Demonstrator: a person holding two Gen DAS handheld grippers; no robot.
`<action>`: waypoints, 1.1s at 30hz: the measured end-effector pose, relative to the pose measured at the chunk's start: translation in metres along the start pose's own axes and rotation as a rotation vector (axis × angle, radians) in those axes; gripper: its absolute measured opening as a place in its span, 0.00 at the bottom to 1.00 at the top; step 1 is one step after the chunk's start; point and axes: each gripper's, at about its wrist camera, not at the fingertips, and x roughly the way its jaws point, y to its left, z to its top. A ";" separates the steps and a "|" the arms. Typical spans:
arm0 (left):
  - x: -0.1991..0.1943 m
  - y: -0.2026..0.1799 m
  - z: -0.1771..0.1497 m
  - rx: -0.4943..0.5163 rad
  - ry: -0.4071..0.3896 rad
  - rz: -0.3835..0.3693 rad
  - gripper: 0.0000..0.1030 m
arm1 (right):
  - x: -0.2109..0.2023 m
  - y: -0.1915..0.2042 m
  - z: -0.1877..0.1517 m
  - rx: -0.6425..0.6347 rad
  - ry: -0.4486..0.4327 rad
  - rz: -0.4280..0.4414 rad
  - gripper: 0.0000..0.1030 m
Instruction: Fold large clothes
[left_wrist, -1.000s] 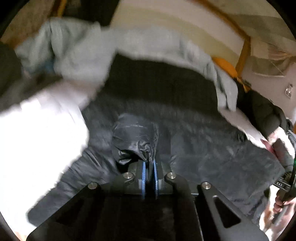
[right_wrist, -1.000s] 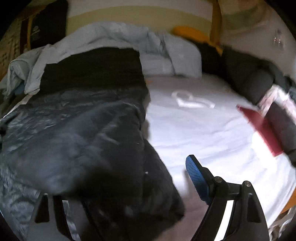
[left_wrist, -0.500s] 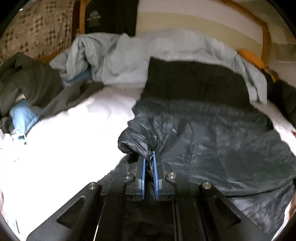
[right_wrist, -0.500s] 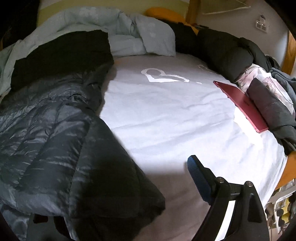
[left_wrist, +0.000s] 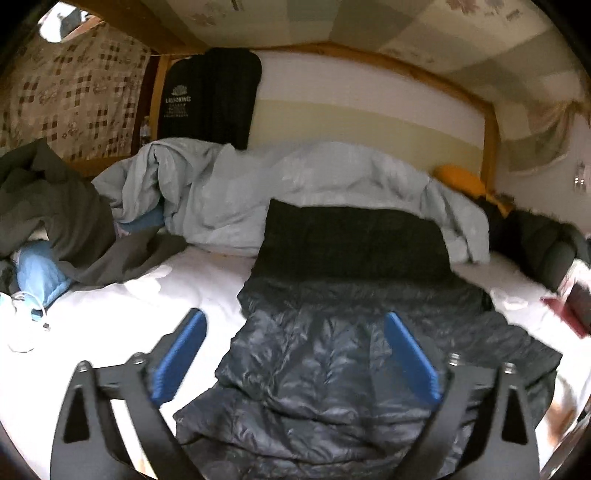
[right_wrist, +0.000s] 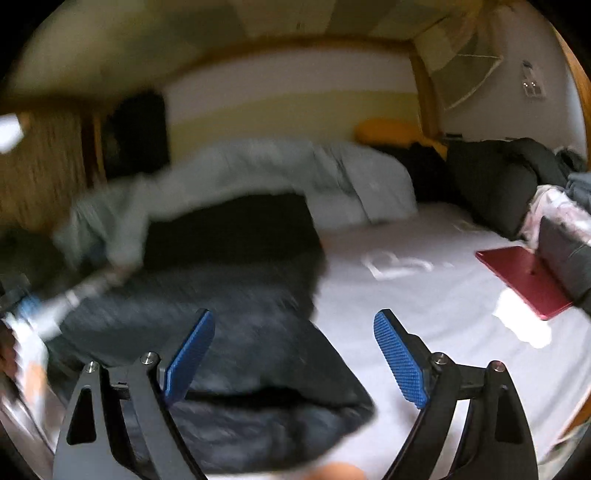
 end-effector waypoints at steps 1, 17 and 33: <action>0.004 0.001 0.000 -0.005 0.004 0.010 0.98 | 0.010 0.000 0.003 0.008 0.024 -0.013 0.86; 0.037 0.003 -0.016 0.000 0.096 0.047 0.98 | 0.111 -0.008 -0.063 0.034 0.647 0.041 0.23; 0.080 0.021 -0.032 -0.087 0.324 0.000 0.98 | 0.071 -0.038 -0.030 0.095 0.391 -0.096 0.22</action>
